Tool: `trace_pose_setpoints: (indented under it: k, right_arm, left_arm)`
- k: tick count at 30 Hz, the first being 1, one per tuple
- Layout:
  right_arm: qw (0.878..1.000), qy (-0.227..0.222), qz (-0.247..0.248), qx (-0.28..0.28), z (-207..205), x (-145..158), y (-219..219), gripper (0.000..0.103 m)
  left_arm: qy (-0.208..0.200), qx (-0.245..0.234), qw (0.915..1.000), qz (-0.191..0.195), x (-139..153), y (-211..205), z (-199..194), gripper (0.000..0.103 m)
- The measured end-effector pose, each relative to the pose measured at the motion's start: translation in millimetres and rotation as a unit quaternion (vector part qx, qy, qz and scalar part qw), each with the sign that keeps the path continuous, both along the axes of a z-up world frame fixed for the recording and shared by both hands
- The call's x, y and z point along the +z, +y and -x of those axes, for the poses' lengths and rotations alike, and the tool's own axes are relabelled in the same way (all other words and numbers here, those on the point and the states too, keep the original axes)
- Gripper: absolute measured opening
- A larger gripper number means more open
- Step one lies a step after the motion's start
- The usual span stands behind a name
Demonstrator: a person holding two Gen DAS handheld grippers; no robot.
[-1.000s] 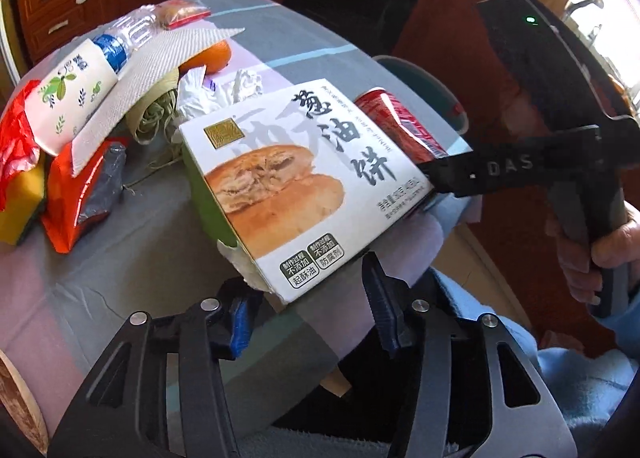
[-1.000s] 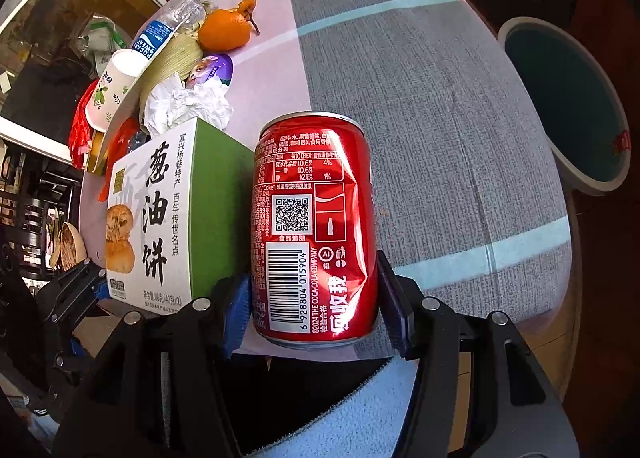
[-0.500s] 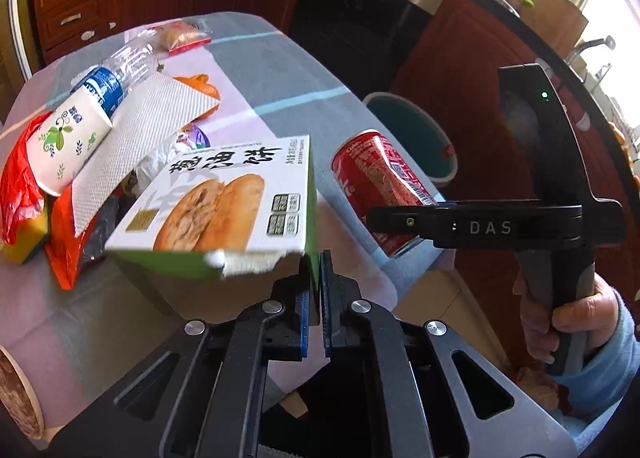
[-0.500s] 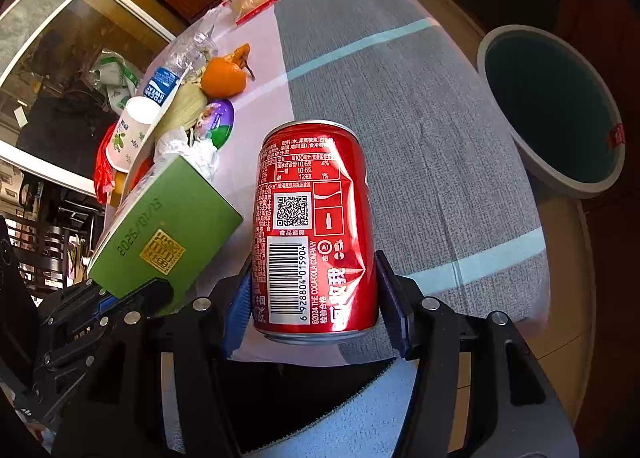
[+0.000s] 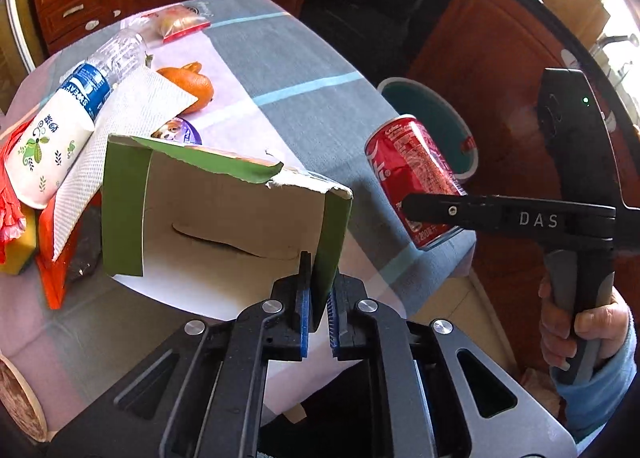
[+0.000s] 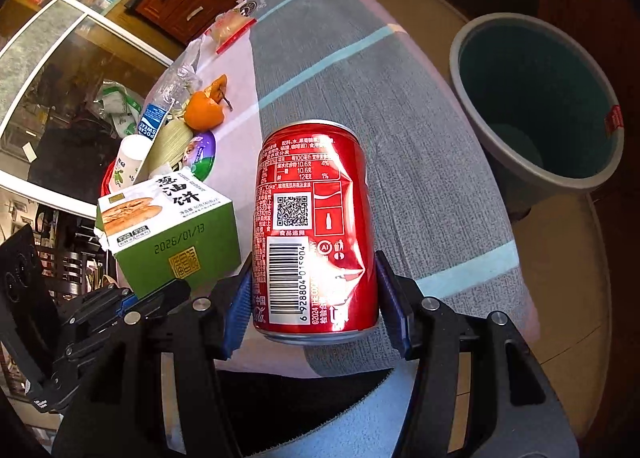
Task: Collect trash
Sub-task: 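Carry the can and box over the teal bin and open both tools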
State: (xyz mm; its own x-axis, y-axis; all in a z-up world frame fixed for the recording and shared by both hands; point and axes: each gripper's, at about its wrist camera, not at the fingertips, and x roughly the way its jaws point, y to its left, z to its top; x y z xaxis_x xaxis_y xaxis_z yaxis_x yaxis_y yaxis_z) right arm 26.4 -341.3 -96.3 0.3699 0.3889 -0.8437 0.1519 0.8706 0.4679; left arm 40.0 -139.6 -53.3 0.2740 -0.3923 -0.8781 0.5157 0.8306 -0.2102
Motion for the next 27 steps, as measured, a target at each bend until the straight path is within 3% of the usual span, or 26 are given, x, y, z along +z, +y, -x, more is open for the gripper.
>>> trace_pose_setpoints:
  k: [3, 7, 17, 22, 27]
  right_arm:
    - [1.000, 0.000, 0.002, 0.003, -3, -2, 4, 0.053]
    - [1.000, -0.010, 0.008, 0.004, -4, 2, 3, 0.053]
    - [0.999, -0.043, -0.013, -0.025, -12, 24, -36, 0.053]
    - [0.995, -0.065, -0.004, -0.073, -13, 41, -81, 0.054]
    - [0.989, -0.070, 0.012, -0.126, -9, 47, -134, 0.053]
  left_arm:
    - [-0.005, 0.010, 0.9997, -0.020, -4, -6, -4, 0.013]
    - [-0.003, 0.027, 0.9994, -0.020, -2, -6, -7, 0.004]
    - [-0.014, 0.000, 0.9994, 0.033, 44, -23, -13, 0.003]
    - [-0.026, -0.044, 0.9985, 0.020, 53, -64, -22, 0.004]
    - [-0.014, -0.097, 0.9946, 0.036, 53, -124, -41, 0.003]
